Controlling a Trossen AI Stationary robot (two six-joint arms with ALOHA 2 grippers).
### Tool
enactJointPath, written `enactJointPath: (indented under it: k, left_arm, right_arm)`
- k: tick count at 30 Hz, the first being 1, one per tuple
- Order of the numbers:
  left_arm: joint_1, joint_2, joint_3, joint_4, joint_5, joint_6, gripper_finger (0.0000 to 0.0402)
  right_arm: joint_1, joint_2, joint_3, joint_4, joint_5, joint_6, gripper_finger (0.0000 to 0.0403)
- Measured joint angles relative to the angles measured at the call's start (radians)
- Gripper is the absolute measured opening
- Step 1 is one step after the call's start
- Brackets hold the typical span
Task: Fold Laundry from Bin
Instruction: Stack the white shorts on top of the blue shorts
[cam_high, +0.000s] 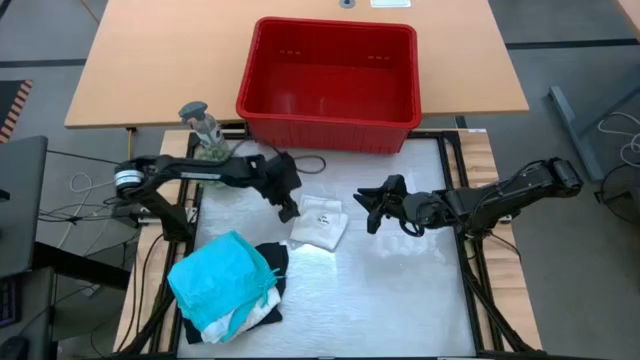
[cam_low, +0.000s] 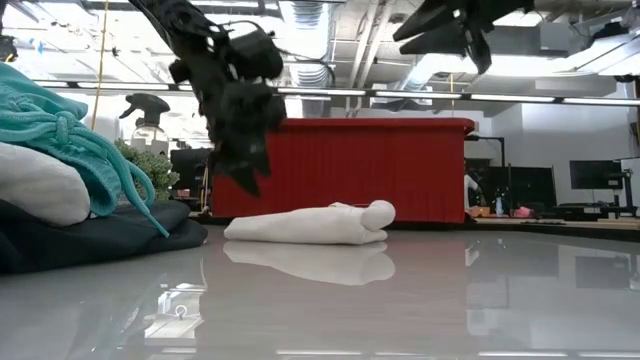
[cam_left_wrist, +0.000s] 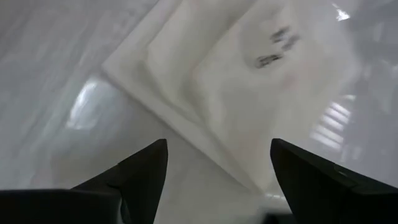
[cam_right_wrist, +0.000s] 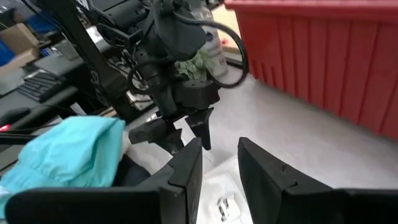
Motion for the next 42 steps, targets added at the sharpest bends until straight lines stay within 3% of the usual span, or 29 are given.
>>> enactJointPath:
  k: [3, 7, 10, 16, 25, 42]
  left_arm:
    - [-0.024, 0.046, 0.0, 0.006, -0.058, -0.028, 0.0271]
    - [-0.061, 0.075, 0.0, 0.07, -0.214, -0.075, 0.0271]
    - [-0.08, 0.076, 0.002, 0.161, -0.237, -0.133, 0.0271]
    - [-0.134, 0.077, 0.001, 0.069, -0.41, -0.157, 0.027]
    - [-0.138, 0.077, 0.001, 0.034, -0.399, -0.346, 0.027]
    - [-0.176, 0.116, 0.001, 0.119, -0.378, -0.388, 0.027]
  right_arm:
    - [0.015, 0.01, 0.0, -0.024, 0.006, 0.053, 0.0128]
    - [0.031, 0.027, 0.0, -0.02, 0.01, 0.086, 0.0128]
    - [0.044, 0.029, 0.0, -0.031, 0.017, 0.102, 0.0128]
    - [0.059, 0.025, 0.0, -0.023, 0.026, 0.108, 0.0128]
    - [0.062, 0.026, 0.0, -0.007, 0.027, 0.139, 0.0128]
    - [0.062, 0.026, 0.0, 0.003, 0.019, 0.138, 0.0128]
